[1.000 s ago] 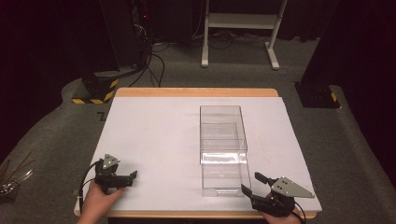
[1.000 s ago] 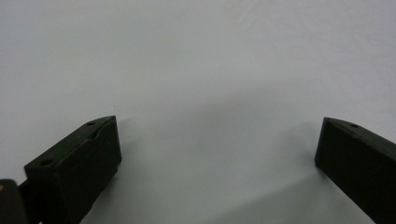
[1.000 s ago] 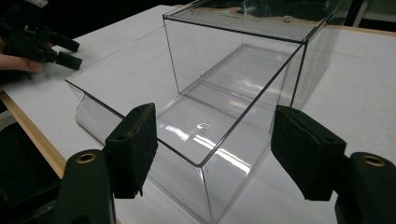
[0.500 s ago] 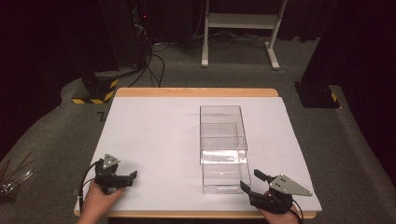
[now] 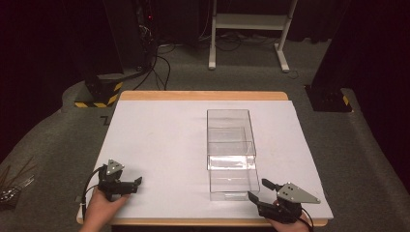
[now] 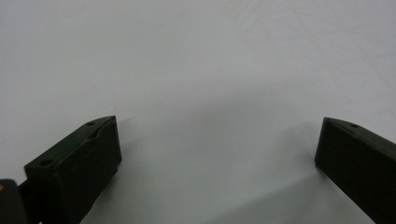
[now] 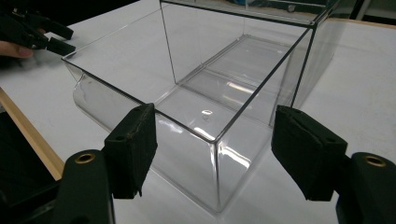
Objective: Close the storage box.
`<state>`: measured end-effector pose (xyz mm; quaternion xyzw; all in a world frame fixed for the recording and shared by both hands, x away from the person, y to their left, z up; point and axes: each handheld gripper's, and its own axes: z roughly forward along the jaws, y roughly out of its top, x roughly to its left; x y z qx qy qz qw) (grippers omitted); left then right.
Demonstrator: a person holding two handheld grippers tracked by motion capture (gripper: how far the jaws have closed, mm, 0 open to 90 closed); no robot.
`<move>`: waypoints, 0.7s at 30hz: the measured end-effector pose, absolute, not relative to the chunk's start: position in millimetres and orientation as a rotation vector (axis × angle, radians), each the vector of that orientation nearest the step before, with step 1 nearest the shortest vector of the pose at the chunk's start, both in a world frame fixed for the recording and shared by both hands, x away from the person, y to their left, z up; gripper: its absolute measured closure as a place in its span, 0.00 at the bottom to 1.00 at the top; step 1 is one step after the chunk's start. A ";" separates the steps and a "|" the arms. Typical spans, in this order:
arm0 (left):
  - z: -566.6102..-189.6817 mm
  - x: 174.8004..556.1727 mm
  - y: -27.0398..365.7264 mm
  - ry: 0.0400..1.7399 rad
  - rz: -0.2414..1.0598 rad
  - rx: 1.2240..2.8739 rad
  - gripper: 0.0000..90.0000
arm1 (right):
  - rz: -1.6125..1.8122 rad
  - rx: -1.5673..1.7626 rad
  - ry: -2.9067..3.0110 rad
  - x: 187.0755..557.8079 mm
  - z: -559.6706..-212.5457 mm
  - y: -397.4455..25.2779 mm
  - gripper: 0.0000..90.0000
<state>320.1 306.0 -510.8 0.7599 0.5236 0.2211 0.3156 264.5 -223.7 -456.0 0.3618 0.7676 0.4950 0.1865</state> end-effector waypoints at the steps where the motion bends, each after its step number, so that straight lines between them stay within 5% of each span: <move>1: -510.8 320.1 306.0 1.379 0.583 2.002 0.01 | 1.391 1.016 2.165 264.5 -456.3 -223.9 0.35; 21: -510.8 320.1 306.0 1.379 0.582 2.002 0.01 | 1.336 1.005 2.202 266.7 -461.5 -219.7 0.36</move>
